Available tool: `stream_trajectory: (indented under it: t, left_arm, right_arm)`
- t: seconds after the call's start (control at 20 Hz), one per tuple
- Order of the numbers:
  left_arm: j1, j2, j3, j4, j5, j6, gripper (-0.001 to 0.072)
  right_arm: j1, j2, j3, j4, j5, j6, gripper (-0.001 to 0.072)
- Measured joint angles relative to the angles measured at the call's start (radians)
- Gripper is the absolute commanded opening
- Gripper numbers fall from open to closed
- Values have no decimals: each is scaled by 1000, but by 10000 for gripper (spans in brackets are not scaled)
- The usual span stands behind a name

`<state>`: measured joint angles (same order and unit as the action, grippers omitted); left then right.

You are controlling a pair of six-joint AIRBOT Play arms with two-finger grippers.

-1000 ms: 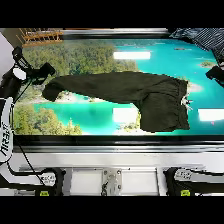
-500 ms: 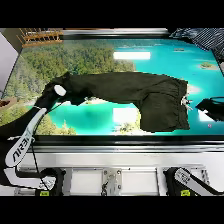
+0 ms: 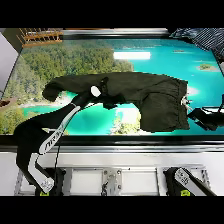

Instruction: Fold the clothes and pants, and hang the long-sleeved shirts on hangers.

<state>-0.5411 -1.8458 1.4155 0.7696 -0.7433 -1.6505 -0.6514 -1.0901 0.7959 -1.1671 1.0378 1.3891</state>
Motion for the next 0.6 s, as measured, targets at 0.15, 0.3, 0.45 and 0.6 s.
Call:
stream_trajectory:
  t: [0.15, 0.3, 0.45, 0.6]
  left_arm:
    - [-44, -47, 80, -5, -27, 3, 612]
    - [-55, -81, 130, -9, -54, 4, 612]
    - [-56, -106, 149, -12, -65, 6, 611]
    - [-59, -132, 156, -58, -71, 12, 612]
  right_arm:
    - [-1, -8, -14, -23, 3, 40, 588]
    - [-1, -43, -35, -26, -1, 61, 587]
    - [6, -98, -60, 9, -31, 66, 587]
    - [41, -155, -72, 43, -74, 56, 580]
